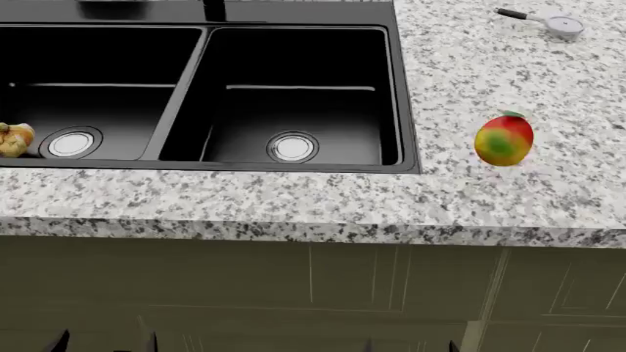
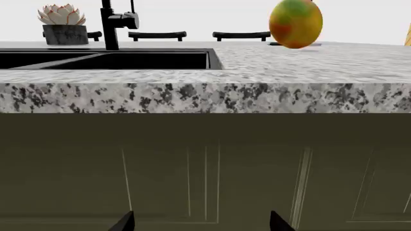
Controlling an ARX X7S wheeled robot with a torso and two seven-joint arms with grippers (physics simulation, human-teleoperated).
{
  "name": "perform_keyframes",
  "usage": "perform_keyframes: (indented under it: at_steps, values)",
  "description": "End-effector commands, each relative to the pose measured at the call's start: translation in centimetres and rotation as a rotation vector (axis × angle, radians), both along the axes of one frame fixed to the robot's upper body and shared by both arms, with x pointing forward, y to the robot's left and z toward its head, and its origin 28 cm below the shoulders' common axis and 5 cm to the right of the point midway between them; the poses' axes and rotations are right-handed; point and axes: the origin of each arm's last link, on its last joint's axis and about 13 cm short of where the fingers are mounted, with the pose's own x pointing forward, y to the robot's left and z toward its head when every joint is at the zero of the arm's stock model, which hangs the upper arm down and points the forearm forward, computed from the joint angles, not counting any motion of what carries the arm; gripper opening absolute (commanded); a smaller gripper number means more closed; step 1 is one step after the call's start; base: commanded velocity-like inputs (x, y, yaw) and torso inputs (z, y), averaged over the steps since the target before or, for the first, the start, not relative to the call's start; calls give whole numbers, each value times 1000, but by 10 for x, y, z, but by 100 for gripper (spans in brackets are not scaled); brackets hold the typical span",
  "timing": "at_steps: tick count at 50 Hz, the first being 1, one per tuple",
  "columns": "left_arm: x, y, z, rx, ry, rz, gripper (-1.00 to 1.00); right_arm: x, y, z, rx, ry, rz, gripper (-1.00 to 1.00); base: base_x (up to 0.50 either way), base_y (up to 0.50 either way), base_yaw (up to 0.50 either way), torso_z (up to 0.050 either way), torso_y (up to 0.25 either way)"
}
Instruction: Pick the mango from the counter and place it in the sink
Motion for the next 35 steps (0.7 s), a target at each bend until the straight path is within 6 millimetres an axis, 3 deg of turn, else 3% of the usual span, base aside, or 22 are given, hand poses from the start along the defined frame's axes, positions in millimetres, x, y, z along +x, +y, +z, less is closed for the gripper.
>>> perform_keyframes:
  at_steps: [1,26,35]
  values:
    - [0,0,0,0,0,0,100,1,1,-1,0,0,0,100,0,0,0,0,0]
    - [-3,2,0,-11,0,0,100,-3,2,1,-4,3,6,100,0,0,0,0,0]
    - [-3,1,7,6,-25,5,100,-7,2,11,-28,-34,8,100,0,0,0,0,0]
